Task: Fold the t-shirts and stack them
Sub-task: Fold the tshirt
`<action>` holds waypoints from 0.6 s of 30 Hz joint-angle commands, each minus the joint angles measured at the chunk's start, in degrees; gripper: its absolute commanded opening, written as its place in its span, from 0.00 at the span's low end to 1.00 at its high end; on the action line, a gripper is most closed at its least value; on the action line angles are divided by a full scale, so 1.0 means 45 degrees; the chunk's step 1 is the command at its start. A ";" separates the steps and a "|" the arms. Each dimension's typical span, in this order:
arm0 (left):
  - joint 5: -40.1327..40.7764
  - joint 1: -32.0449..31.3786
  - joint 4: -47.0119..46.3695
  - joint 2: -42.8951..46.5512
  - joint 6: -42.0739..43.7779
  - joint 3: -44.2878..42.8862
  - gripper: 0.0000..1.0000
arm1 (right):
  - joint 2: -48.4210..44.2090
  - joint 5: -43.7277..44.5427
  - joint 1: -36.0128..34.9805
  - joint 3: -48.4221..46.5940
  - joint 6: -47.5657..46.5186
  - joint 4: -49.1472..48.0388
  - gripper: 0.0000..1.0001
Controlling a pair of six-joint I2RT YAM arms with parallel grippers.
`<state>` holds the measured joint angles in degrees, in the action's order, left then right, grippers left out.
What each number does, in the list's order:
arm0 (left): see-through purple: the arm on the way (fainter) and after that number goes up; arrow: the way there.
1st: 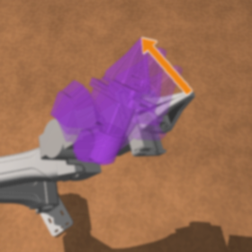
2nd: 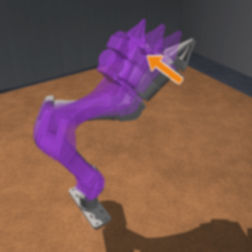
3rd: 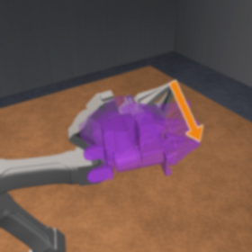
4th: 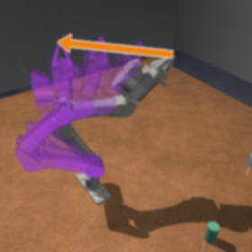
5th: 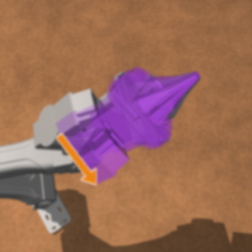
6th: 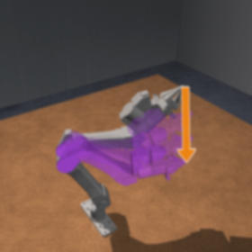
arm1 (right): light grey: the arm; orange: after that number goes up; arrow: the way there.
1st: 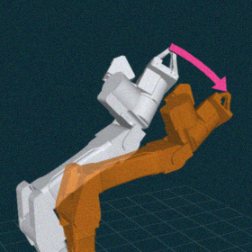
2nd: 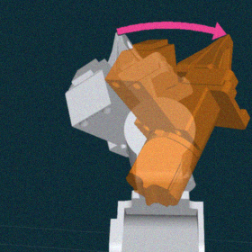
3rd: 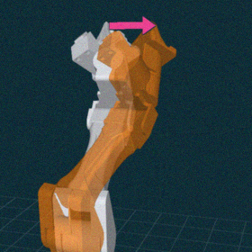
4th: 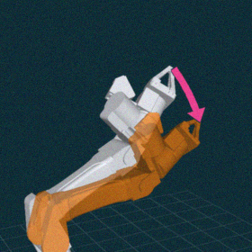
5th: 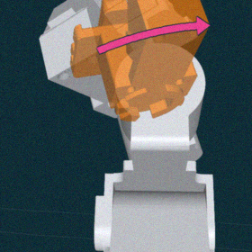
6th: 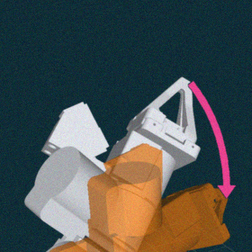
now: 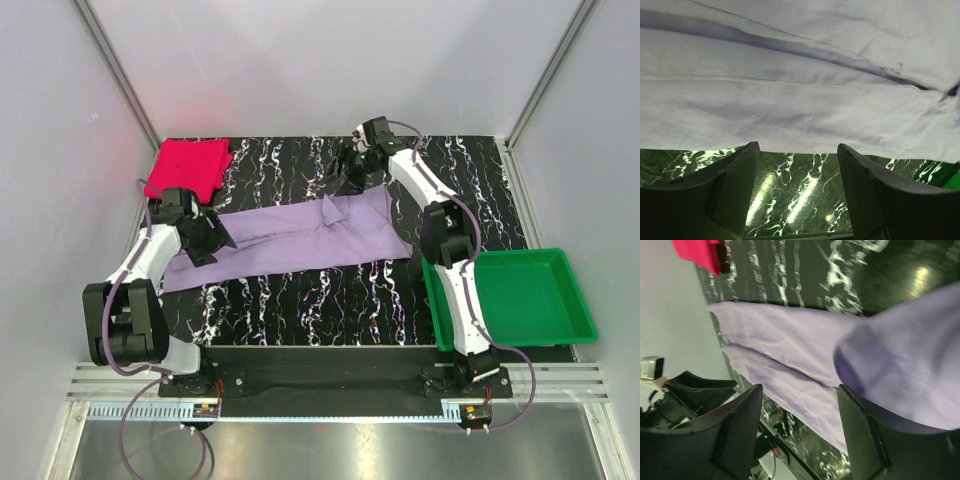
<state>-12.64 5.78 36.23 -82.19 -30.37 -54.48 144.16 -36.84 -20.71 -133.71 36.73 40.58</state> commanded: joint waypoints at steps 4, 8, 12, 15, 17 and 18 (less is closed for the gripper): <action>-0.0315 -0.1729 -0.1037 -0.0210 0.0322 -0.1173 0.69 | -0.1858 0.1350 0.0910 0.1587 -0.1889 0.1450 0.70; -0.0900 -0.3544 -0.2343 -0.1127 0.1005 -0.2323 0.74 | -0.2522 0.1838 0.1319 0.2427 -0.2458 0.1568 0.70; -0.0901 -0.4390 -0.2699 -0.2319 0.0755 -0.3478 0.73 | -0.3186 0.2383 0.2042 0.3363 -0.2809 0.2055 0.60; -0.0668 -0.4390 -0.2680 -0.2555 -0.0047 -0.3713 0.70 | -0.4005 0.2834 0.2278 0.4394 -0.3336 0.2565 0.52; 0.0169 -0.4351 -0.1885 -0.2497 -0.0107 -0.3869 0.69 | -0.4786 0.2797 0.2278 0.5158 -0.3474 0.2487 0.50; 0.0540 -0.4293 -0.1511 -0.2439 -0.0126 -0.4044 0.69 | -0.5234 0.2796 0.2278 0.5878 -0.3533 0.2467 0.49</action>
<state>-14.46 -14.35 27.35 -93.93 -29.54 -69.08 128.73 -25.85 -10.44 -110.69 23.86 50.24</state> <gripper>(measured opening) 0.694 0.497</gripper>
